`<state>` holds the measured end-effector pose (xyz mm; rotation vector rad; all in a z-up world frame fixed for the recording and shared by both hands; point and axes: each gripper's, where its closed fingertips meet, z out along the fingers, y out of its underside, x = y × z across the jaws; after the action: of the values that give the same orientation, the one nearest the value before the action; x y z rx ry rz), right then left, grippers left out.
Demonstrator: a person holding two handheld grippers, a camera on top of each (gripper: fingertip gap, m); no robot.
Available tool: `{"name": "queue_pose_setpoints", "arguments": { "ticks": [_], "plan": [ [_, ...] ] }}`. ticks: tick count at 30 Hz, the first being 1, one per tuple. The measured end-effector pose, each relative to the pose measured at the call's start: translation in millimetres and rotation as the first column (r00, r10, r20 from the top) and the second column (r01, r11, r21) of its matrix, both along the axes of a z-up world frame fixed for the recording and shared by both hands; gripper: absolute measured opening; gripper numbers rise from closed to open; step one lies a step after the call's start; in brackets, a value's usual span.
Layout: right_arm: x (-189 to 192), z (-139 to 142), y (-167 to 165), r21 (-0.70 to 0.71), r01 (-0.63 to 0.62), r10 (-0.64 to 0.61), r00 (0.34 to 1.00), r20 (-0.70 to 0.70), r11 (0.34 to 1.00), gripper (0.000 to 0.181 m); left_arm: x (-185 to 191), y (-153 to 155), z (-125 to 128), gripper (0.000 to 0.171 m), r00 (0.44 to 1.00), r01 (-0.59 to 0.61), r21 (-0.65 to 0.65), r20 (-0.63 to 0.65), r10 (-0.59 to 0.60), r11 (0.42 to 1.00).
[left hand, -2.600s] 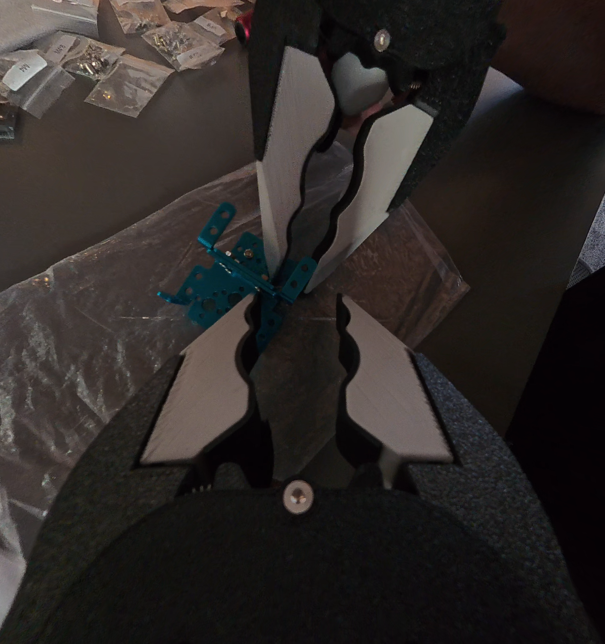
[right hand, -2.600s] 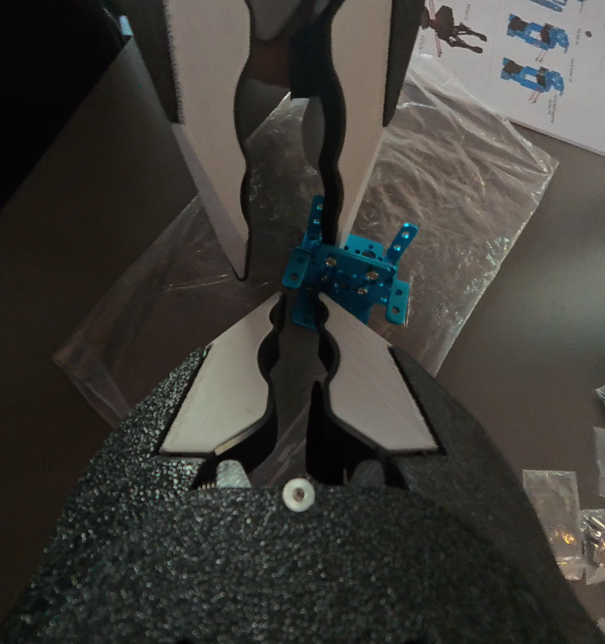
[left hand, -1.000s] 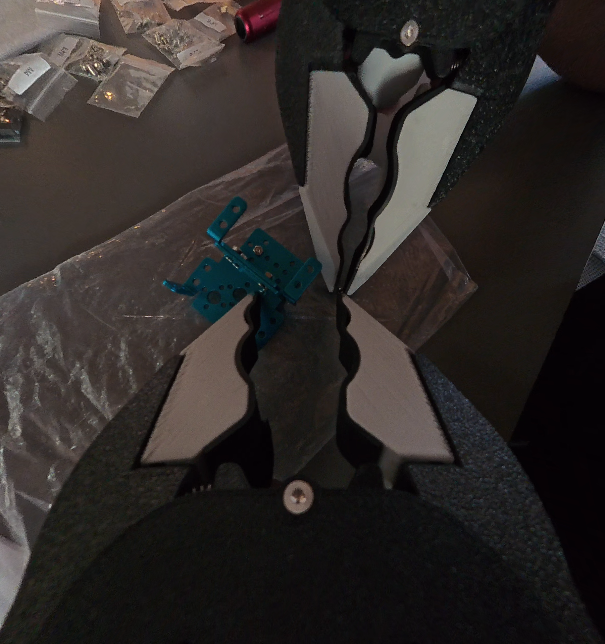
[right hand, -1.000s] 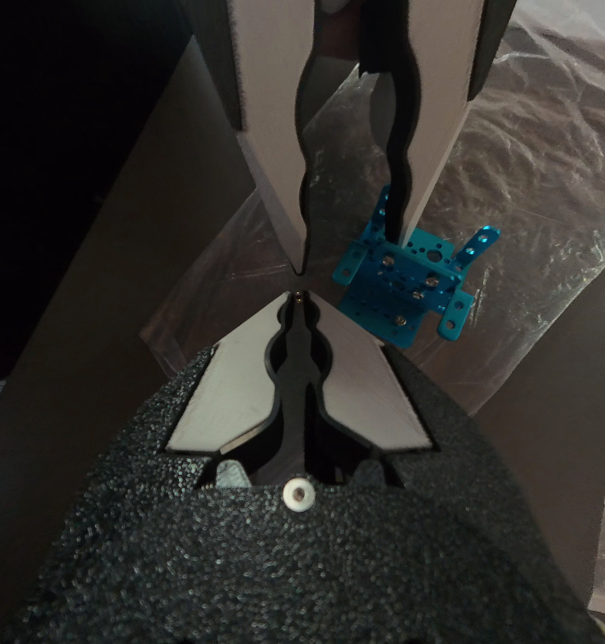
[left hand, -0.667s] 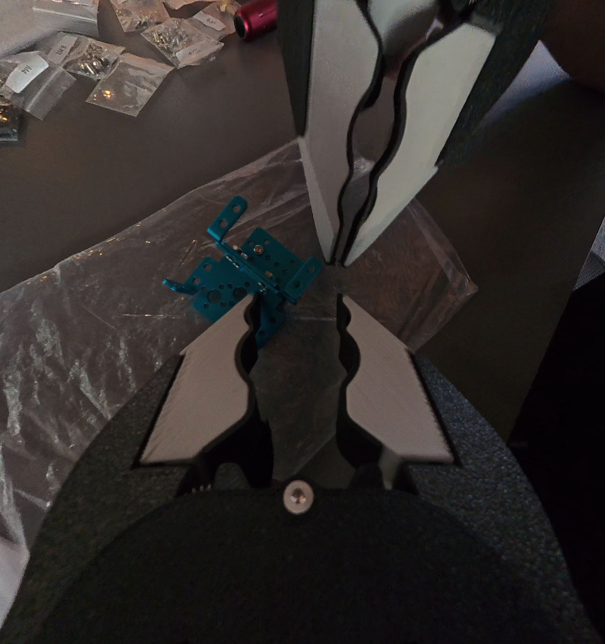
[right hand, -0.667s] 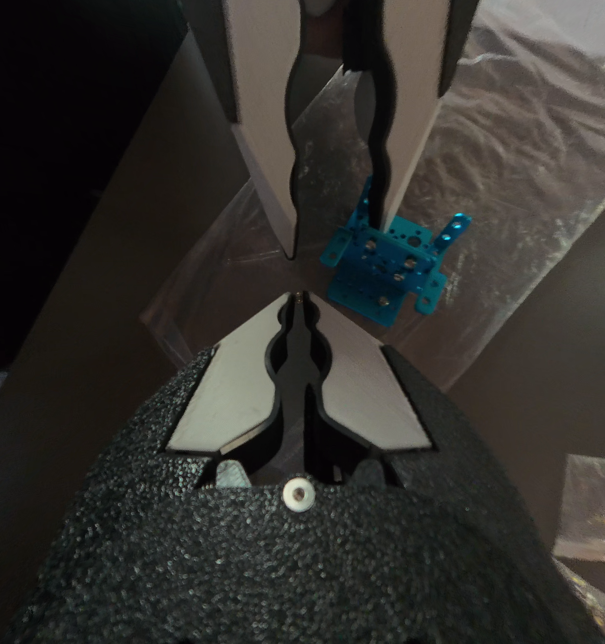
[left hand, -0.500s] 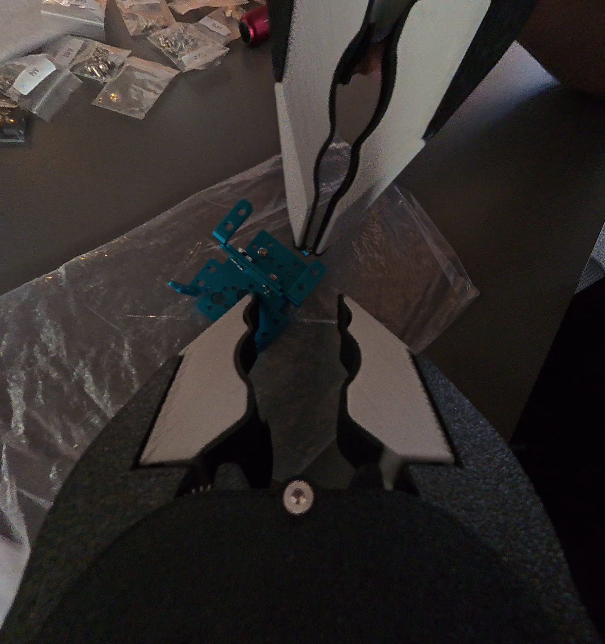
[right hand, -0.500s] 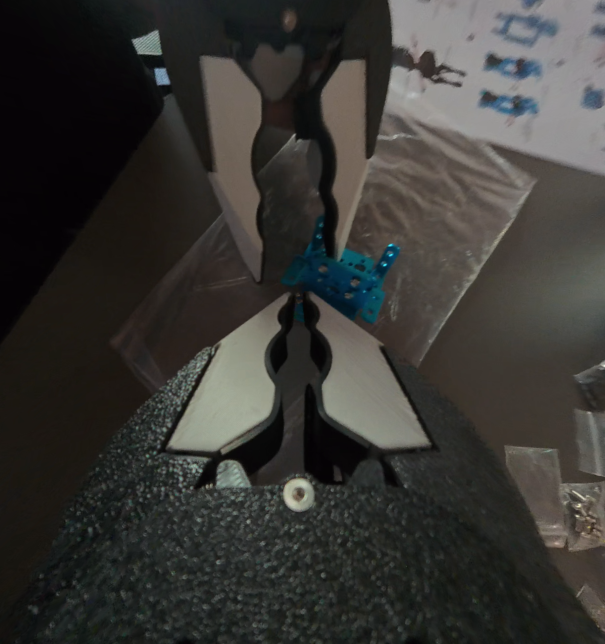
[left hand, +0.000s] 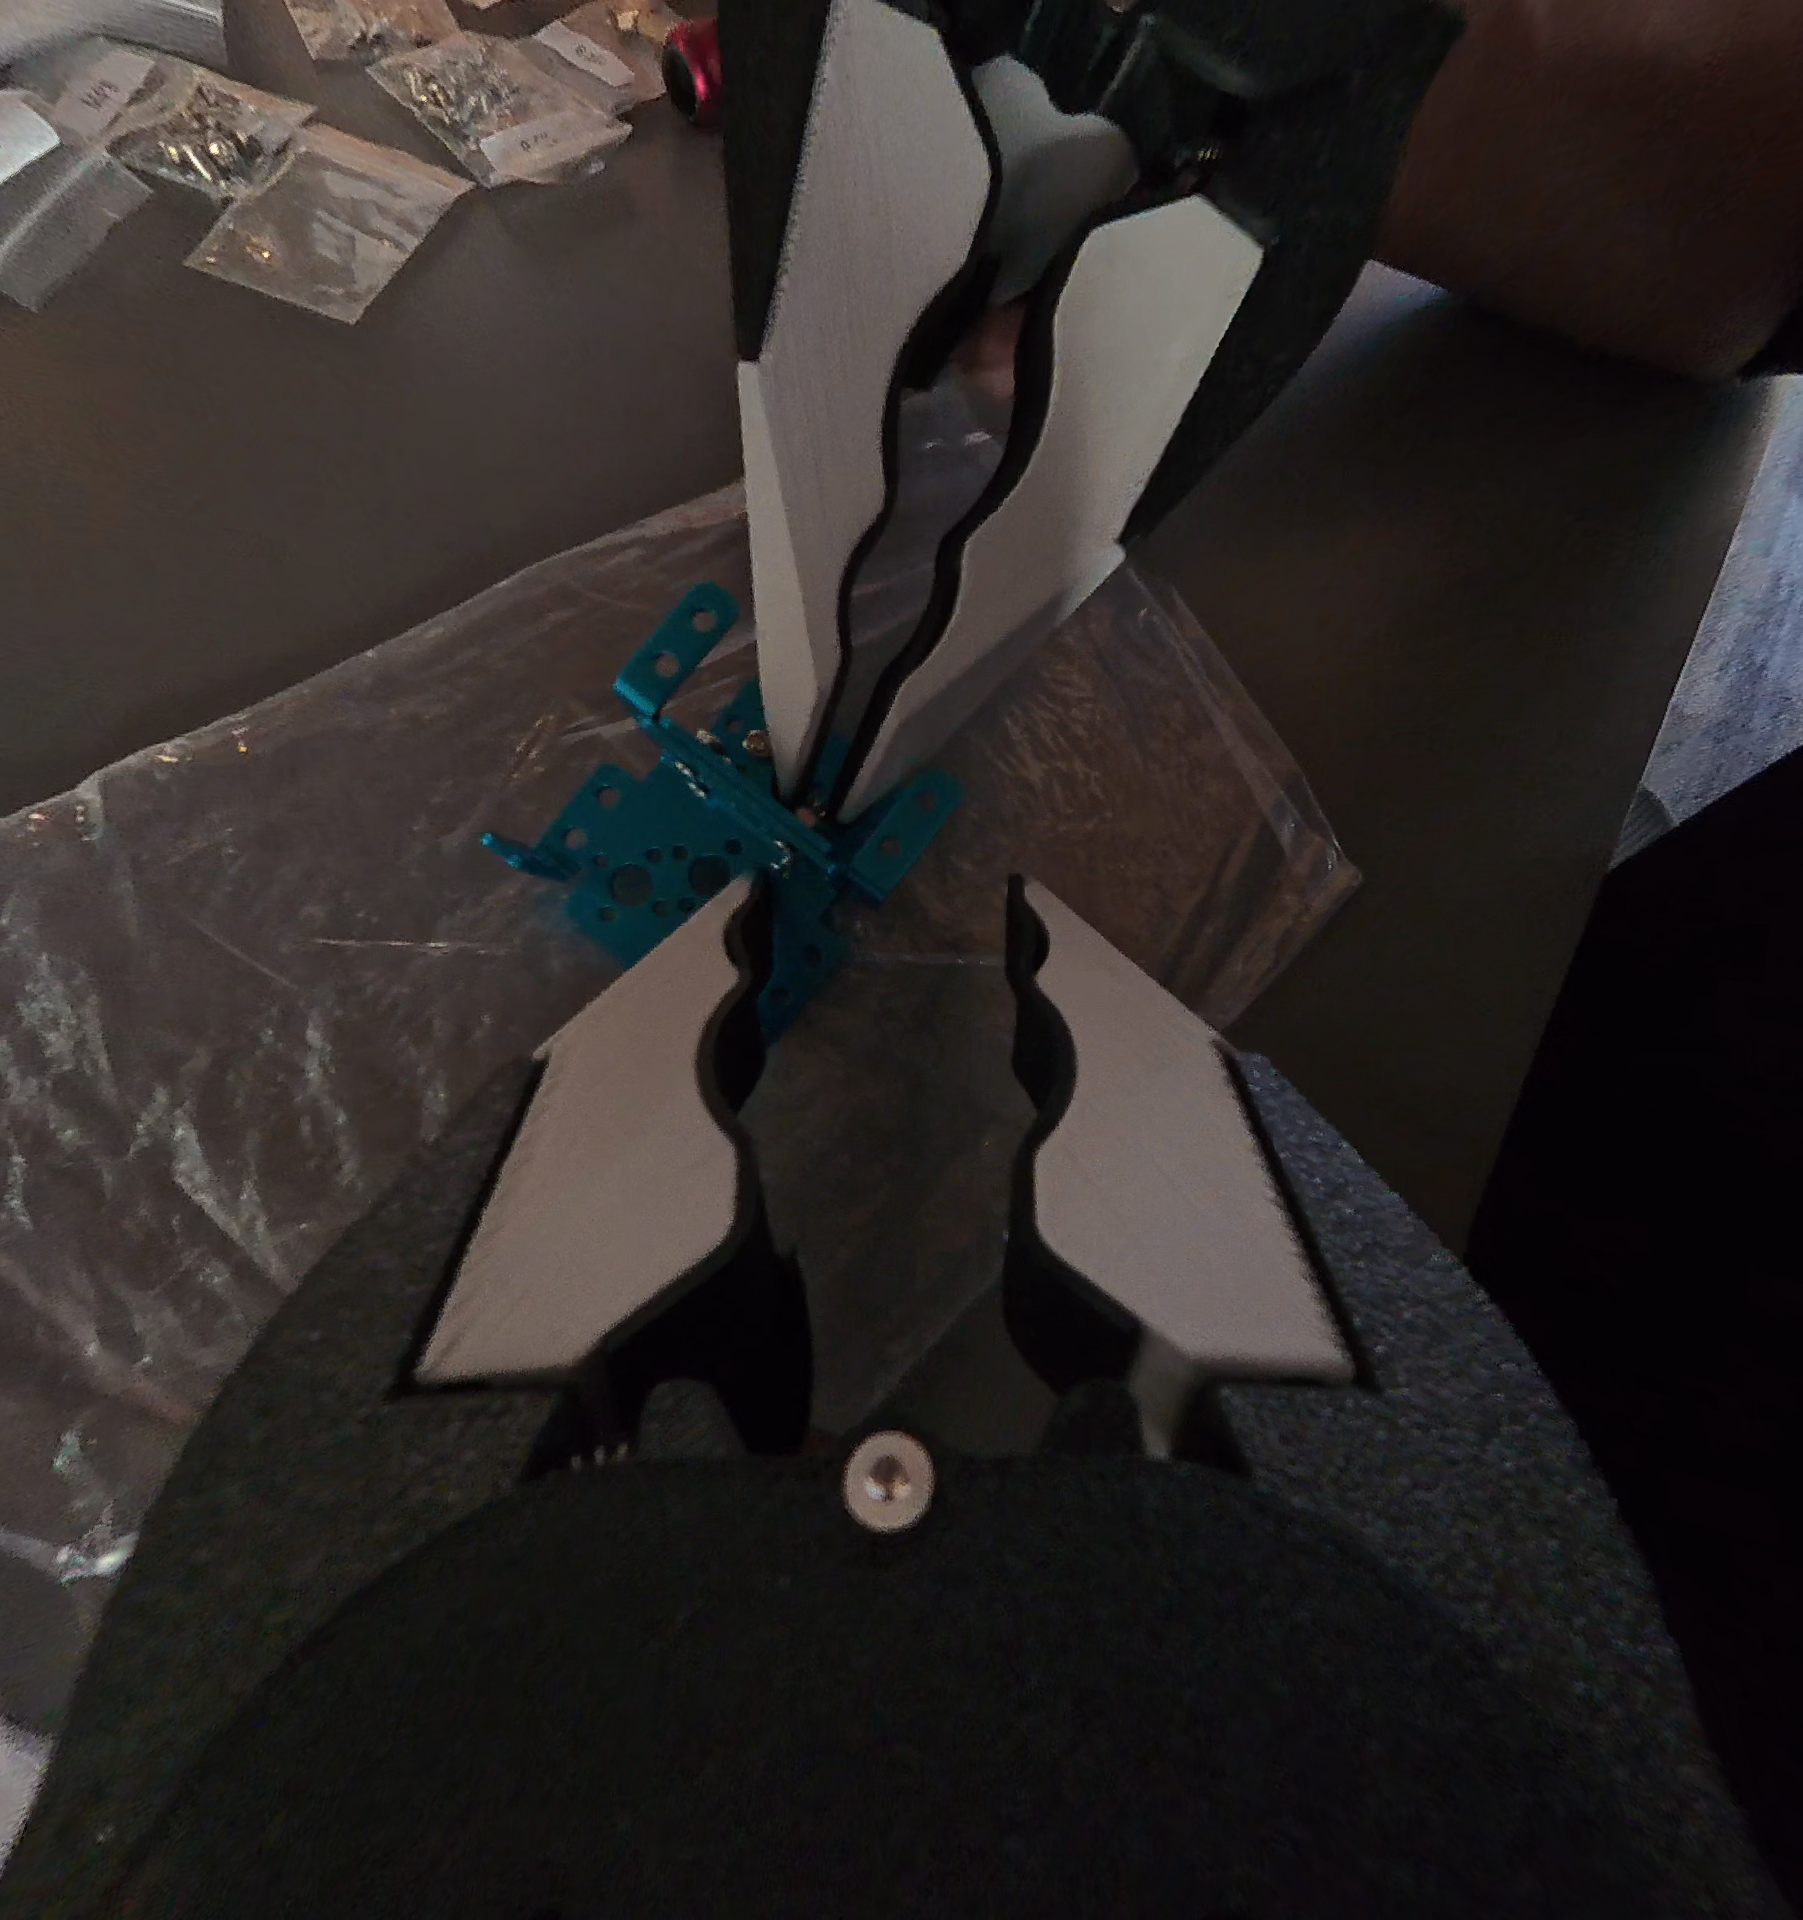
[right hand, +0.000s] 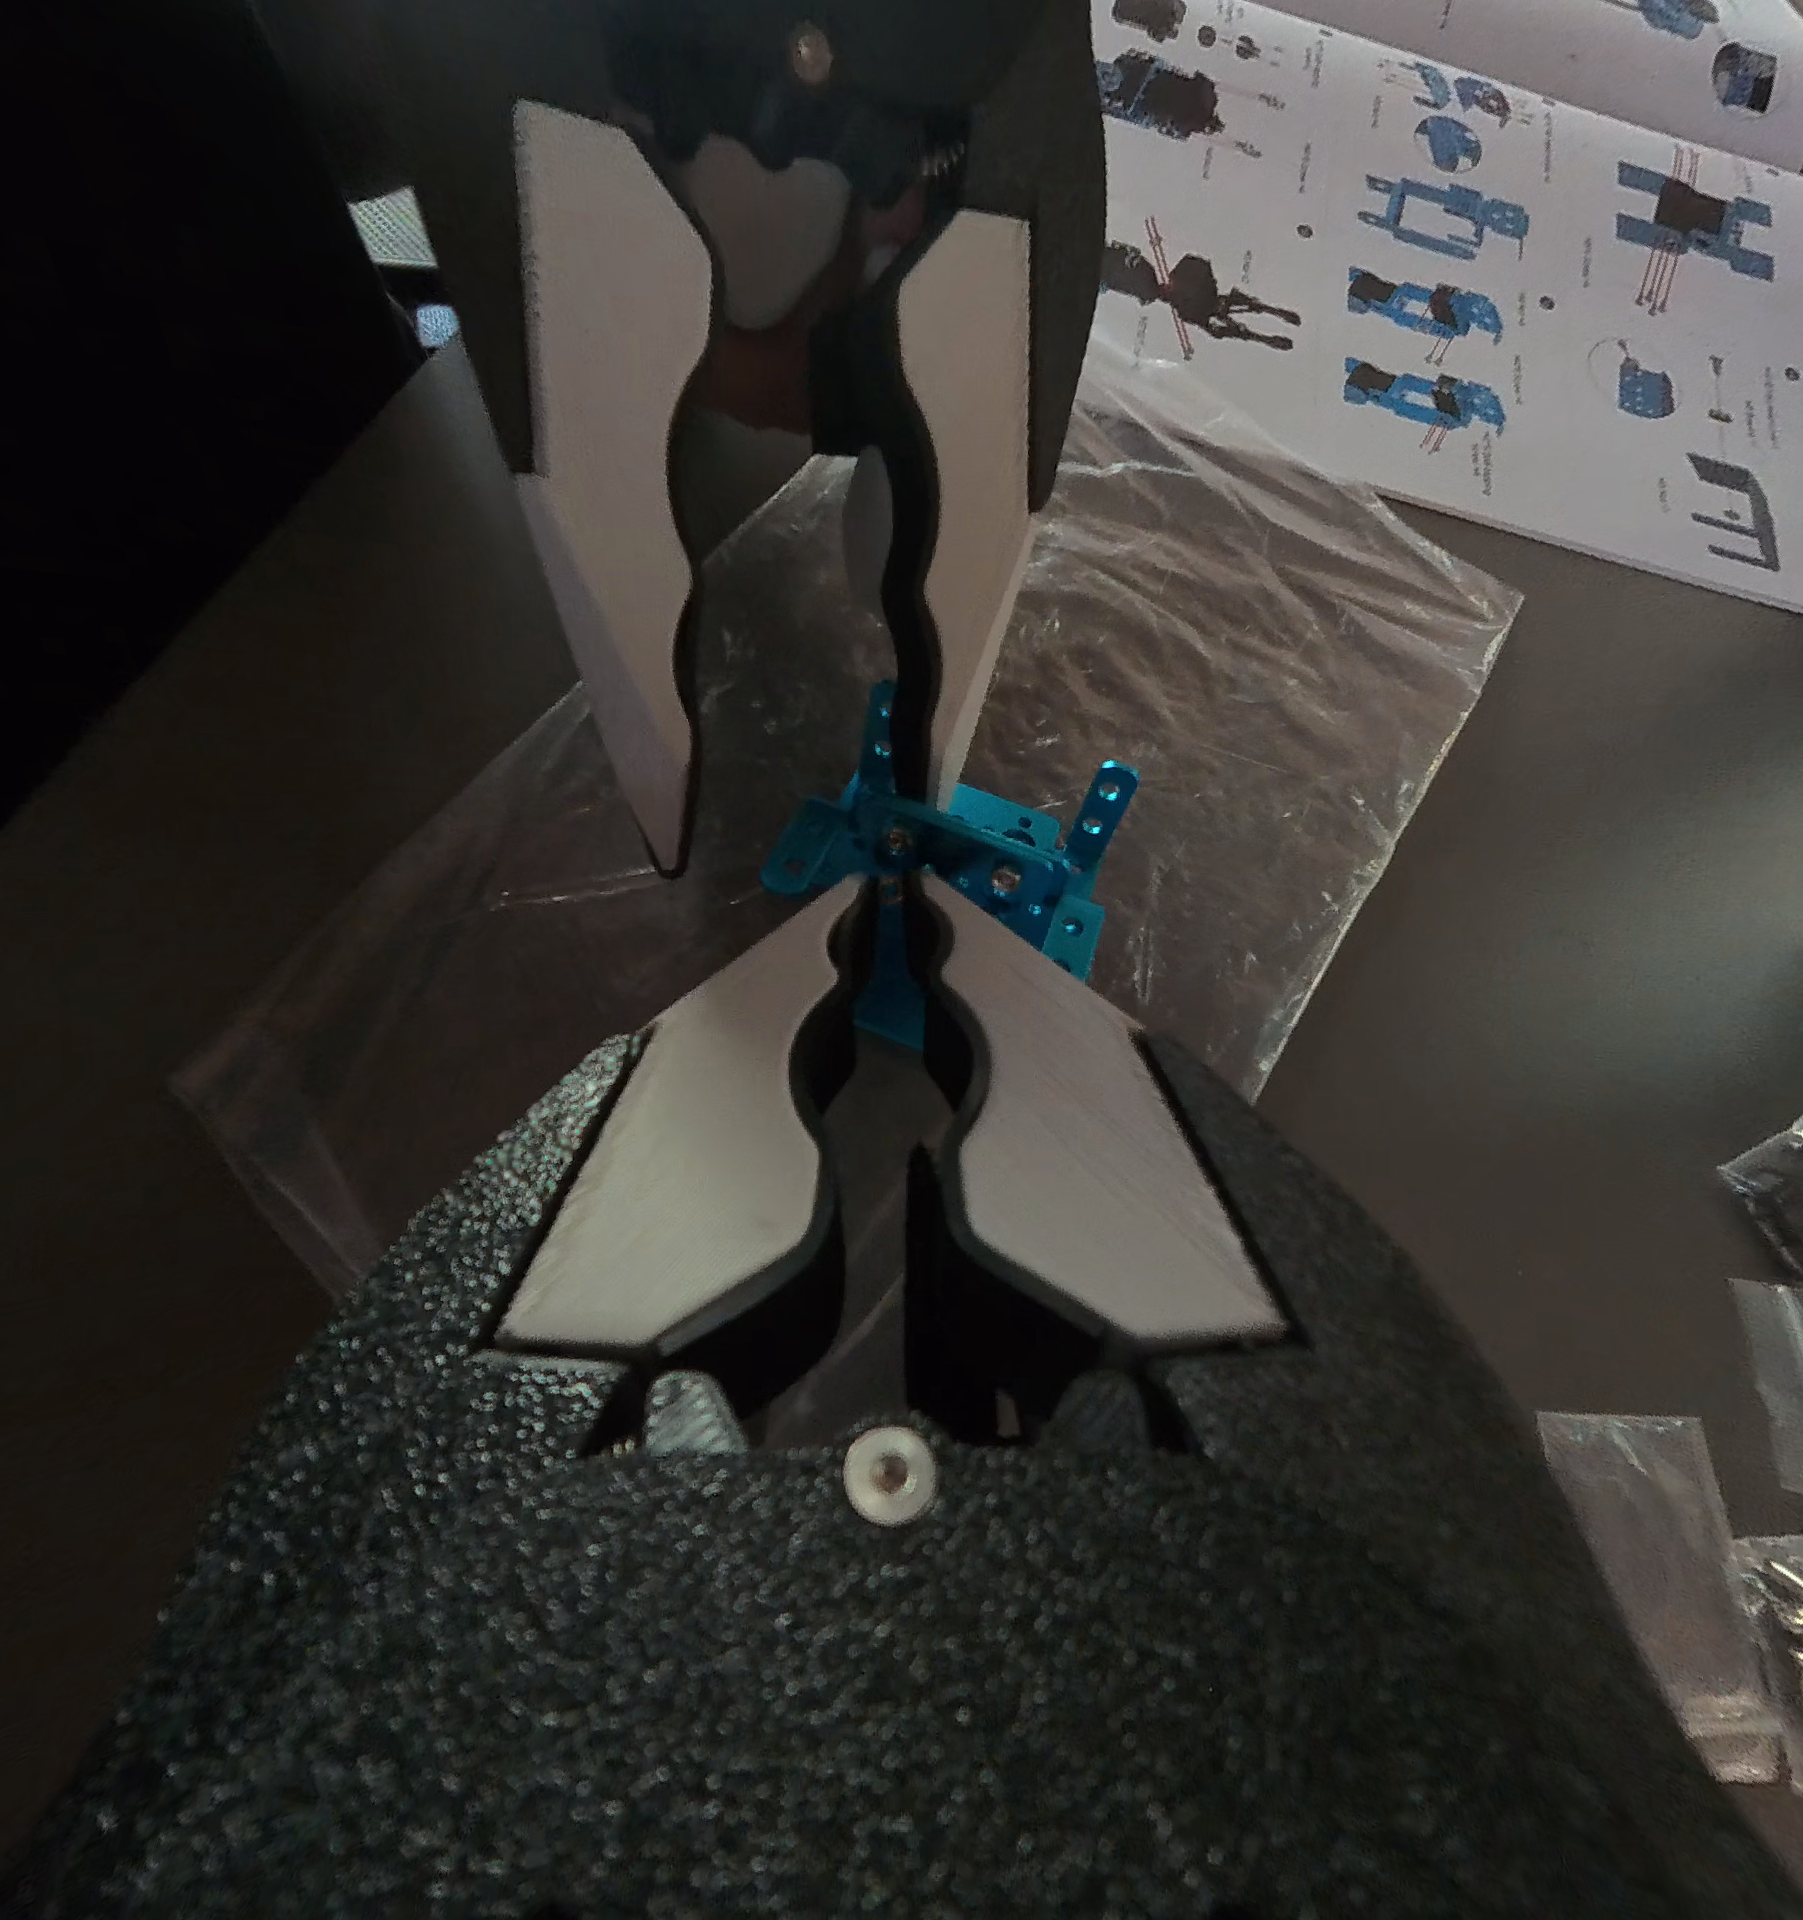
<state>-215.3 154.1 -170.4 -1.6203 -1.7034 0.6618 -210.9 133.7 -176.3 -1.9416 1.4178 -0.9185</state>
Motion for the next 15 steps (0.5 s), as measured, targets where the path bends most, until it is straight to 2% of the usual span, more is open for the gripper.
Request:
{"name": "queue_pose_setpoints", "arguments": {
  "ticks": [6,15],
  "plan": [
    [-1.2,0.0,0.9,0.004,0.003,-0.003,1.0,-0.012,1.0,0.004,1.7,-3.3,3.6,0.047,0.999,0.004,-0.077,0.038,-0.001,0.997],
    [-1.0,-0.8,2.1,-0.023,0.015,-0.015,1.0,-0.024,1.0,0.004,3.3,-1.6,2.8,0.047,1.0,0.002,-0.051,0.023,-0.001,0.999]
  ]
}}
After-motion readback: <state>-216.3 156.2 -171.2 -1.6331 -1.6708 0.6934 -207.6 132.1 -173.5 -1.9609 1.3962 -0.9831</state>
